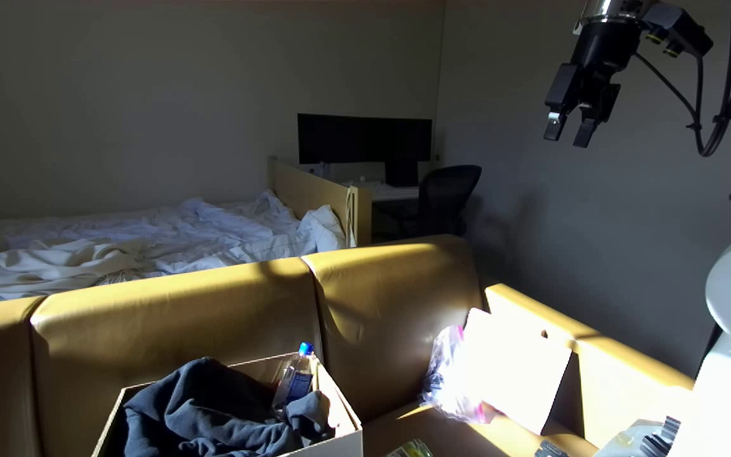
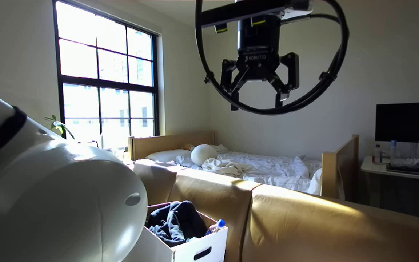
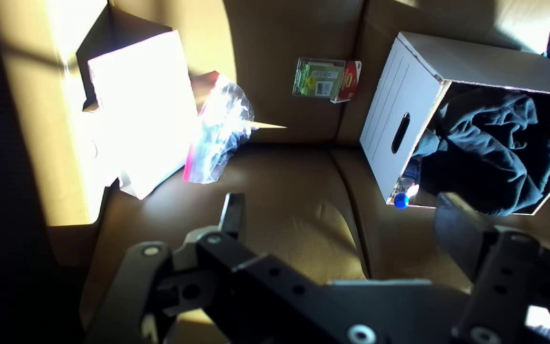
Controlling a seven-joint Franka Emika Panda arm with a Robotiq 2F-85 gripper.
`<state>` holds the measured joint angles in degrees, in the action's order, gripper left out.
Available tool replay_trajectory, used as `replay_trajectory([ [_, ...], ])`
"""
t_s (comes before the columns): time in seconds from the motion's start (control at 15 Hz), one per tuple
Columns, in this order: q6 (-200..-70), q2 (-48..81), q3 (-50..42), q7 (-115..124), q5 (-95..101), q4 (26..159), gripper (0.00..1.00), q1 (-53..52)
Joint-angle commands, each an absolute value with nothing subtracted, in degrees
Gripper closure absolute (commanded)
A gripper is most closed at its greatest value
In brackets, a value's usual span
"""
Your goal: Pick up the bottle from the box and put it on the sofa
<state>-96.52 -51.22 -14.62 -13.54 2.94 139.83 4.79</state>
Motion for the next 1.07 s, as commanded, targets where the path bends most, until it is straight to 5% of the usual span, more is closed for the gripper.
replay_trajectory([
  [0.0,-96.37,-51.06,-14.41,-13.77,2.72,139.64,0.0,5.14],
  [1.0,-103.19,-45.53,-15.07,-14.87,3.53,138.36,0.0,4.15],
])
